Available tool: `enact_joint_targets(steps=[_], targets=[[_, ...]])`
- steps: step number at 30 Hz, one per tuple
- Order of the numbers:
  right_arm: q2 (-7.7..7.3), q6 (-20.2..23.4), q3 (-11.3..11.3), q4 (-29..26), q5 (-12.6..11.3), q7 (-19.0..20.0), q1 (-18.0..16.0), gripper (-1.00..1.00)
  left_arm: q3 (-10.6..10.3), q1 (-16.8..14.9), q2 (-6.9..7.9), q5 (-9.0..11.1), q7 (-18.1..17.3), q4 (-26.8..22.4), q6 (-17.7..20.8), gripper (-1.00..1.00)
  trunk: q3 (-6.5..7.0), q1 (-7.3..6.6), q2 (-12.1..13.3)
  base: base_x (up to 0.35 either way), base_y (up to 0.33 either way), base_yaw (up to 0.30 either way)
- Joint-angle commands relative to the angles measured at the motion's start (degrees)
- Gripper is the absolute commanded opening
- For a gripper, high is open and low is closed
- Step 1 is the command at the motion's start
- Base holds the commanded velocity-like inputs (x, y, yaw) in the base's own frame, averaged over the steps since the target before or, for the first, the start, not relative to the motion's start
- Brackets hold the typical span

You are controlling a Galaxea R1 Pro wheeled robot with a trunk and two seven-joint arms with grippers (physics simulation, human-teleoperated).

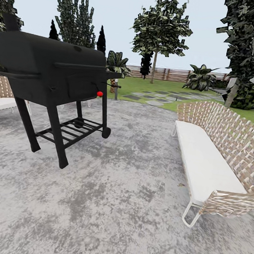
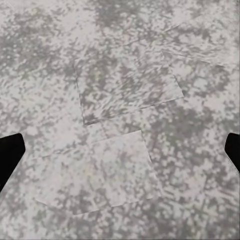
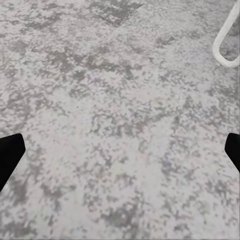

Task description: In the garden, pick up the pesticide atomizer on the floor and spray pesticide onto both trees until each tree trunk is fully covered.

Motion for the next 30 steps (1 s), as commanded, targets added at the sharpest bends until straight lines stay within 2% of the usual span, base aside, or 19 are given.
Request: enact_joint_targets(steps=[1,11,25,30], targets=[[0.00,-0.01,0.00,0.01,0.00,0.00,0.00,1.00,0.00,0.00,0.00,0.00,0.00,0.00,0.00,1.00,-0.03,0.00,0.00,0.278,0.233,-0.254],[0.00,-0.01,0.04,0.05,0.00,0.00,0.00,1.00,0.00,0.00,0.03,-0.07,0.05,0.06,0.00,1.00,-0.34,0.00,0.00,0.308,0.155,-0.245],[0.00,0.00,0.04,0.06,0.00,0.00,0.00,1.00,0.00,0.00,0.07,-0.09,0.13,0.08,0.00,1.00,-0.77,0.00,0.00,0.335,0.059,-0.230],[0.00,-0.04,0.04,0.11,0.04,-0.22,0.00,1.00,0.00,0.00,0.06,-0.09,0.20,0.08,0.00,1.00,-0.86,0.00,0.00,0.336,0.003,-0.102]])
